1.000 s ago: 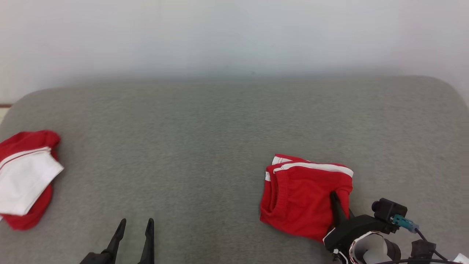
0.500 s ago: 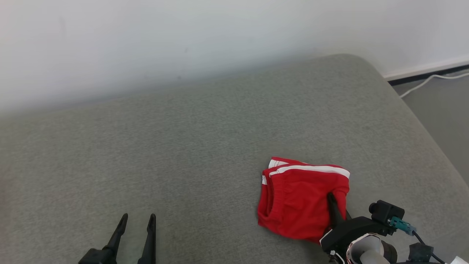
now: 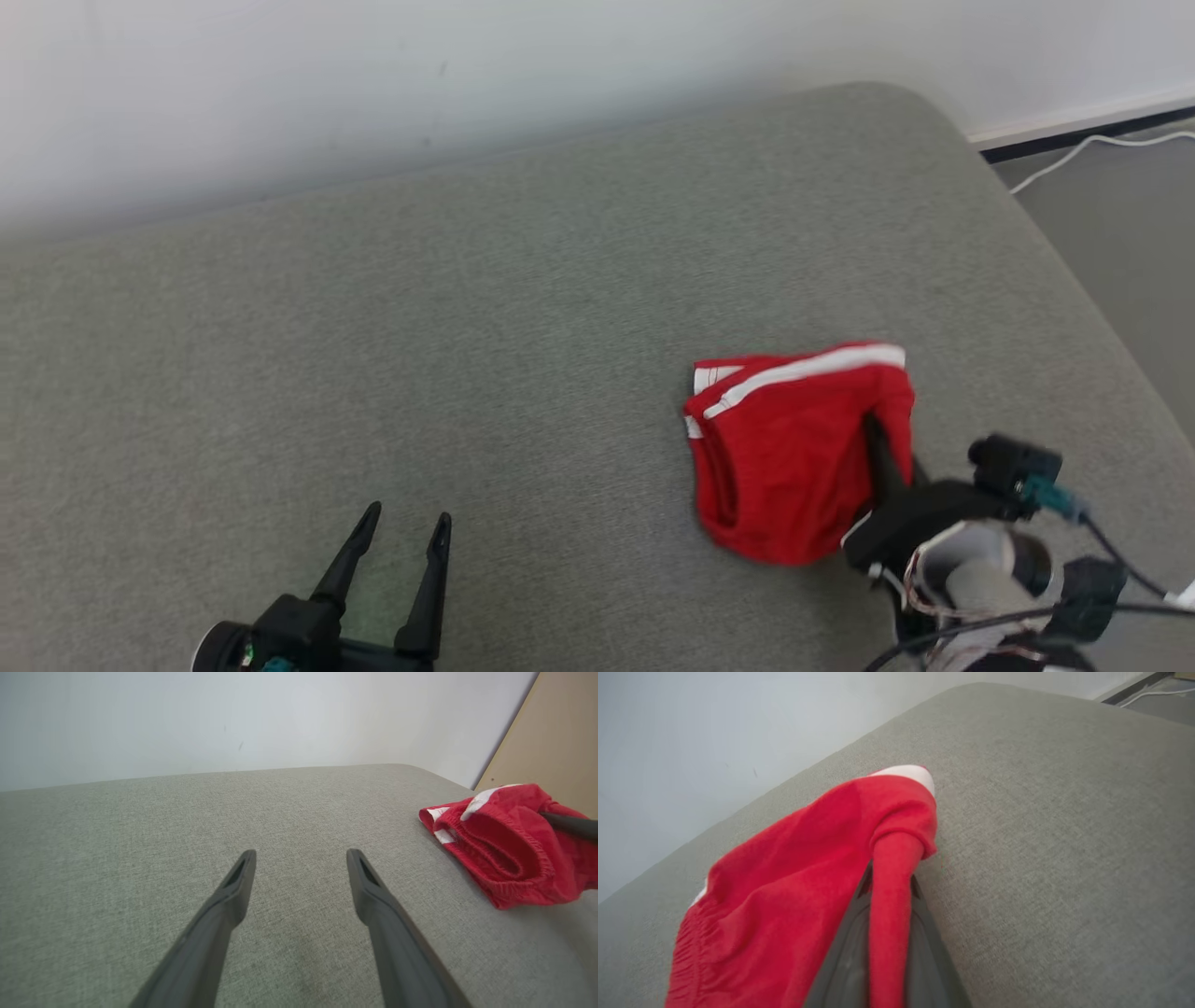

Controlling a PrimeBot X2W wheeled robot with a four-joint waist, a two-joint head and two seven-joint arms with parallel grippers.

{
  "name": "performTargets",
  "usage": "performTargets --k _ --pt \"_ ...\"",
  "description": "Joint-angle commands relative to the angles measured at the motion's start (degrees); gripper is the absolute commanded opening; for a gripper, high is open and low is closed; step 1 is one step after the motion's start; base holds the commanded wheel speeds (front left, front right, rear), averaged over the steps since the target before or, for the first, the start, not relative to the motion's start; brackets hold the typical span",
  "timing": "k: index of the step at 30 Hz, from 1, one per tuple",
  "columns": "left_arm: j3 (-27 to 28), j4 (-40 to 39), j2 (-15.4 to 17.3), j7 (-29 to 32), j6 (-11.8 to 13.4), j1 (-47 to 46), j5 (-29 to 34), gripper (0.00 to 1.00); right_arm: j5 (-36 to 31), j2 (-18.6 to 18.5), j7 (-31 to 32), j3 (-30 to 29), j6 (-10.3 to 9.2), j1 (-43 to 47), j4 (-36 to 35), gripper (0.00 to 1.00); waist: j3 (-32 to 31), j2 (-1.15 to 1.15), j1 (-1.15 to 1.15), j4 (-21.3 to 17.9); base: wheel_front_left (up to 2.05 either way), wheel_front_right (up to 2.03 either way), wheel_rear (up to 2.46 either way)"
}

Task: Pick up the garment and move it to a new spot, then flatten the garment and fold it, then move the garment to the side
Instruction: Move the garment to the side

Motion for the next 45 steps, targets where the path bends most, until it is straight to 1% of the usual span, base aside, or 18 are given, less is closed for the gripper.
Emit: performTargets --k 1,2,4,10,14,19,25,26,27,31,33,36,39,40,41,42,45 --pt "-0.4 -0.2 0.1 -0.1 0.0 -0.8 -0.1 1.00 -1.0 -0.7 -0.1 -0.1 -0.03 -1.4 0.3 0.00 1.3 -0.01 -0.01 1.9 0.00 0.00 0.00" --pt "-1.2 -0.7 0.1 -0.1 0.0 -1.5 -0.2 1.00 -2.2 -2.0 -0.1 -0.8 -0.03 -3.9 1.1 0.00 1.9 -0.01 -0.01 3.2 0.00 0.00 0.00" --pt "-1.2 -0.9 0.1 -0.1 0.2 -1.5 -0.4 1.00 -2.7 -2.5 -0.1 -1.2 -0.03 -5.0 1.7 0.00 2.1 -0.01 -0.01 3.8 0.00 0.00 0.00" --pt "-2.5 -1.8 0.1 -0.1 0.3 -2.5 0.0 1.00 -7.0 -7.2 0.0 -4.8 -0.03 -11.8 6.9 0.00 3.6 -0.01 -0.01 7.0 0.00 0.00 0.00" --pt "-2.3 -2.2 0.1 -0.1 0.1 -3.3 0.6 1.00 -10.4 -10.8 -0.1 -7.9 -0.03 -15.4 10.3 0.00 5.2 -0.01 -0.01 8.8 0.00 0.00 0.00" --pt "-1.6 -2.4 0.1 -0.1 -0.1 -3.8 1.0 1.00 -15.0 -14.4 0.0 -12.1 -0.03 -19.5 13.8 0.00 7.4 -0.01 -0.01 10.4 0.00 0.00 0.00" --pt "-1.0 -2.3 0.1 -0.1 -0.6 -4.6 1.6 1.00 -21.3 -16.5 0.0 -17.8 -0.03 -22.6 16.4 0.00 9.1 -0.01 -0.01 11.7 0.00 0.00 0.00" --pt "-0.9 -2.3 0.1 -0.1 -0.7 -4.6 1.6 1.00 -22.6 -16.6 0.0 -18.7 -0.03 -22.9 17.0 0.40 9.2 -0.01 -0.01 11.9 0.00 0.00 0.00" --pt "-0.8 -2.1 0.1 -0.1 -0.7 -4.5 1.6 1.00 -23.7 -16.1 0.0 -19.5 -0.03 -23.1 17.7 1.00 9.3 -0.01 -0.01 12.0 0.00 0.00 0.00" --pt "-0.6 -2.0 0.1 -0.1 -0.8 -4.9 1.2 1.00 -28.3 -16.6 0.0 -24.1 -0.03 -24.1 17.6 1.00 9.6 -0.01 -0.01 12.4 0.00 0.00 0.00" --pt "-0.5 -2.0 0.1 -0.1 -0.8 -5.0 1.2 1.00 -31.7 -17.6 0.0 -27.0 -0.03 -23.8 16.1 1.00 9.7 -0.01 -0.01 12.5 0.00 0.00 0.00" --pt "-0.3 -2.0 0.1 -0.1 -0.6 -4.9 1.2 1.00 -36.3 -16.9 0.0 -32.1 -0.03 -22.4 12.3 1.00 9.4 -0.01 -0.01 12.6 0.00 0.00 0.00" --pt "0.1 -1.9 0.1 -0.1 -0.2 -4.5 0.9 1.00 -41.9 -14.6 0.0 -36.9 -0.03 -20.7 6.5 1.00 8.7 -0.01 -0.01 12.4 0.00 0.00 0.00" --pt "0.4 -2.0 0.0 -0.1 0.2 -4.1 0.7 1.00 -43.8 -11.8 0.0 -37.9 -0.03 -19.9 3.0 1.00 8.0 -0.01 -0.01 12.4 0.00 0.00 0.00" --pt "0.6 -2.0 0.1 -0.1 0.5 -3.8 0.7 1.00 -44.8 -10.6 0.0 -37.2 -0.03 -19.3 1.0 1.00 7.5 -0.01 -0.01 12.4 0.00 0.00 0.00" --pt "0.6 -2.0 0.1 -0.1 0.5 -3.8 0.7 1.00 -44.8 -10.6 0.0 -37.2 -0.03 -19.3 1.0 1.00 7.5 -0.01 -0.01 12.4 0.00 0.00 0.00" --pt "1.4 -1.8 0.0 -0.1 1.3 -2.8 0.6 1.00 -43.7 -6.8 0.0 -34.9 -0.03 -16.7 -3.7 1.00 5.9 -0.01 -0.01 12.3 0.00 0.00 0.00"
